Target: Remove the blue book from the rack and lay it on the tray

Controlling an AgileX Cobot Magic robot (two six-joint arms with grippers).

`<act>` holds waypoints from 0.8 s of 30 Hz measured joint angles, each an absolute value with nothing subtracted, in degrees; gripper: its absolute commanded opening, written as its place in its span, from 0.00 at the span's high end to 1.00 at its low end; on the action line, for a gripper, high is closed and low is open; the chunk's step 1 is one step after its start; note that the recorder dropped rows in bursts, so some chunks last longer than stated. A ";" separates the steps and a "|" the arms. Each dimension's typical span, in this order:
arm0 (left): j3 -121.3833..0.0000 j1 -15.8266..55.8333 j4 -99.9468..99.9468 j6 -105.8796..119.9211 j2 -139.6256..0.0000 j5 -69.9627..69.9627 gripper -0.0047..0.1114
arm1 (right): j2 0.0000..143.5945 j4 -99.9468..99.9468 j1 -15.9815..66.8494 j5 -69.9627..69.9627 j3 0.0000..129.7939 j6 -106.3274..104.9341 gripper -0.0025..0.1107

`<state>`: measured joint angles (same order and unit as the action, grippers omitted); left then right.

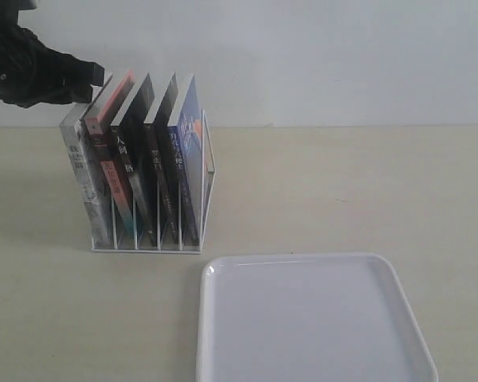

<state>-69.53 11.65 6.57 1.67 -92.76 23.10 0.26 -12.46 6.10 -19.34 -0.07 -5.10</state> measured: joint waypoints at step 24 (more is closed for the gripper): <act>-73.17 18.36 11.38 4.22 -86.79 30.89 0.59 | 0.26 -12.46 6.10 -19.34 -0.07 -5.10 0.98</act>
<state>-73.17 18.36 11.38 4.22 -86.79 30.89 0.26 -12.46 6.10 -19.34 -0.07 -5.10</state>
